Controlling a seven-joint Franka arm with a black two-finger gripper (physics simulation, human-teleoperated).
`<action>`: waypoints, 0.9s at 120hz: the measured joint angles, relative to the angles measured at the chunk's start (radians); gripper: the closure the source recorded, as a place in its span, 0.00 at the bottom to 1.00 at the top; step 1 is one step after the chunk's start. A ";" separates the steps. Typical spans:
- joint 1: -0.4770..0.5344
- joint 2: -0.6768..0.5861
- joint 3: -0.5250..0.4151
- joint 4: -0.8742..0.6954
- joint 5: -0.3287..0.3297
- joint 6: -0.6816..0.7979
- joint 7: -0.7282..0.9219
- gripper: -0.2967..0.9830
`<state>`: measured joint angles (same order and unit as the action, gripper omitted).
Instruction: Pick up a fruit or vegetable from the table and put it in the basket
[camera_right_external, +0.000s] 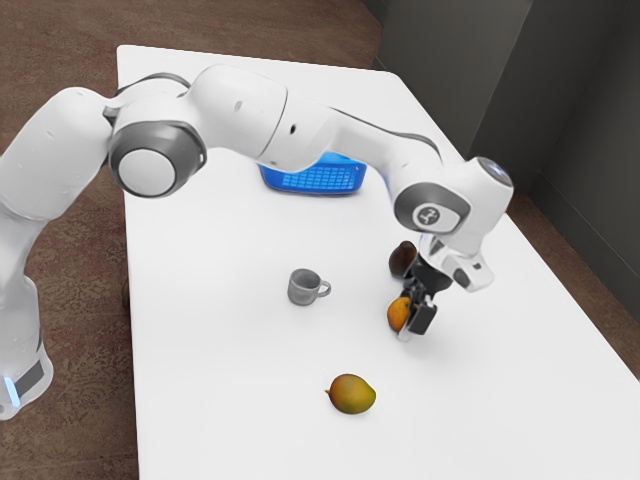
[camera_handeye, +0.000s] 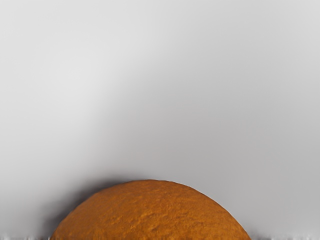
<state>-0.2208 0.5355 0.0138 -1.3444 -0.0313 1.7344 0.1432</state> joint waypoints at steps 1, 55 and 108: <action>0.000 -0.001 0.000 -0.001 0.000 0.000 0.000 0.23; 0.018 -0.282 -0.004 -0.005 0.070 -0.075 -0.007 0.53; 0.629 -0.375 0.003 0.026 0.221 -0.330 0.153 0.52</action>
<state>0.4087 0.1608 0.0165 -1.3185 0.1897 1.4048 0.2959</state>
